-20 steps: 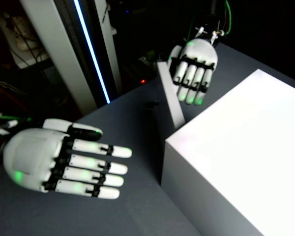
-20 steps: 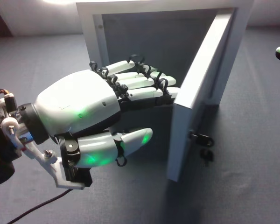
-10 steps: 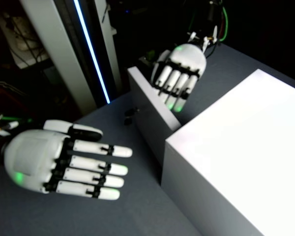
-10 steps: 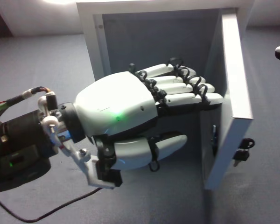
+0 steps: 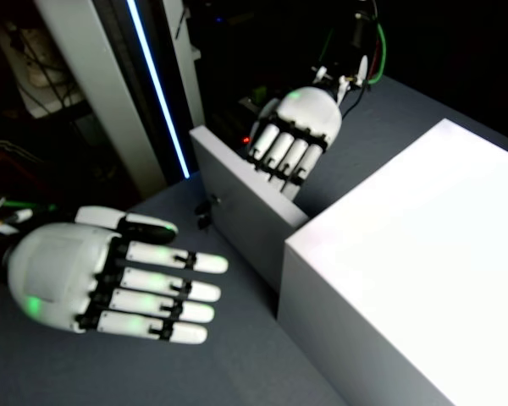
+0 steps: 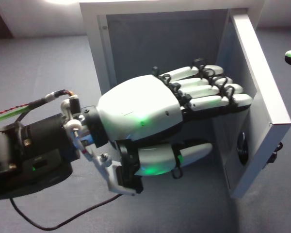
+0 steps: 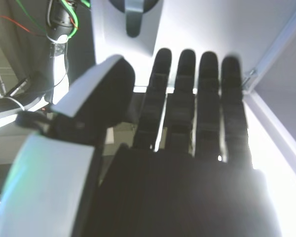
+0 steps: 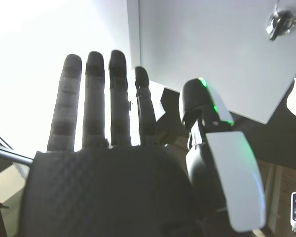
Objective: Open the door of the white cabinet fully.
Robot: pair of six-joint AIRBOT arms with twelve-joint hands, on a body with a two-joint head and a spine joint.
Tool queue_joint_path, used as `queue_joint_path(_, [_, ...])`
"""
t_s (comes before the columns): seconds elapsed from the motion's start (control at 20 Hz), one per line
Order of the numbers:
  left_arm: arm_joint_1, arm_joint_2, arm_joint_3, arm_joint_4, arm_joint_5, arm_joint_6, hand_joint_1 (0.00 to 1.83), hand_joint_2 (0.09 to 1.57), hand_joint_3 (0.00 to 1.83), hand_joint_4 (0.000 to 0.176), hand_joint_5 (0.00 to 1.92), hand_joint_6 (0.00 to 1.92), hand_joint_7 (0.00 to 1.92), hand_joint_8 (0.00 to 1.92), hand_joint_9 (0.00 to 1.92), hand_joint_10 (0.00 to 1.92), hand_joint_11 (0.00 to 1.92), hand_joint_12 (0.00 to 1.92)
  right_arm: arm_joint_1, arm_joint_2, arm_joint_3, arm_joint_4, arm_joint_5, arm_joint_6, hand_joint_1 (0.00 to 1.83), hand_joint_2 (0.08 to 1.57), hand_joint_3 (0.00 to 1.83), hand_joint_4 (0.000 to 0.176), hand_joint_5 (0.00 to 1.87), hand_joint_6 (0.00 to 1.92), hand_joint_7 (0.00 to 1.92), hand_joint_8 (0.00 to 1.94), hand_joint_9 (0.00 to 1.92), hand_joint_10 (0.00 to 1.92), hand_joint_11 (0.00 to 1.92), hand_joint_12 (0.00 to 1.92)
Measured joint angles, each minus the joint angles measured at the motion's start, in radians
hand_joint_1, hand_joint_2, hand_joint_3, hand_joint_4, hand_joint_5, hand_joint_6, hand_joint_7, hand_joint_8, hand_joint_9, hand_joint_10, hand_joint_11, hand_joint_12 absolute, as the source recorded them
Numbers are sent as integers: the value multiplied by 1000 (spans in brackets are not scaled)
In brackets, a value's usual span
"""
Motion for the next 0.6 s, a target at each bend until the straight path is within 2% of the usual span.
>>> queue_joint_path(0.1, [-8, -14, 6, 3, 0, 0, 498, 1571, 44, 0, 177, 0, 166, 0, 163, 0, 192, 121, 0, 0, 0, 1, 2, 0, 294, 1380, 0, 61, 305, 3, 453, 5, 370, 0, 241, 0])
queue_joint_path(0.2, [-13, -26, 14, 3, 2, -1, 438, 1571, 37, 0, 118, 0, 99, 0, 100, 0, 151, 69, 0, 0, 4, -3, 1, 3, 298, 1384, 0, 59, 313, 5, 457, 5, 371, 1, 250, 6])
queue_joint_path(0.3, [-14, -34, 20, 6, 3, -2, 541, 1547, 3, 0, 121, 2, 107, 3, 117, 4, 174, 64, 0, 0, 6, -3, 2, 3, 303, 1388, 1, 58, 314, 4, 455, 3, 386, 7, 280, 18])
queue_joint_path(0.4, [-14, -35, 20, 3, 4, -2, 495, 1564, 6, 0, 105, 1, 85, 3, 95, 3, 160, 49, 0, 0, 6, -4, 1, 3, 321, 1383, 0, 54, 309, 1, 446, 0, 391, 6, 296, 22])
queue_joint_path(0.45, [-14, -35, 19, 4, 4, -2, 442, 1570, 27, 0, 82, 0, 62, 1, 72, 1, 137, 36, 0, 0, 6, -3, 1, 3, 325, 1379, 0, 60, 309, 1, 447, 1, 385, 3, 286, 17])
queue_joint_path(0.5, [-14, -31, 18, 4, 3, -2, 464, 1563, 15, 0, 109, 5, 92, 7, 106, 7, 174, 46, 0, 0, 6, -3, 1, 3, 325, 1375, 0, 75, 306, 0, 444, 0, 379, 0, 272, 10])
queue_joint_path(0.6, [-14, -7, 4, 7, -1, -2, 378, 1571, 105, 0, 99, 2, 90, 1, 98, 1, 163, 34, 0, 0, 6, -3, 0, 3, 344, 1374, 0, 67, 312, 2, 438, 0, 378, 0, 281, 13])
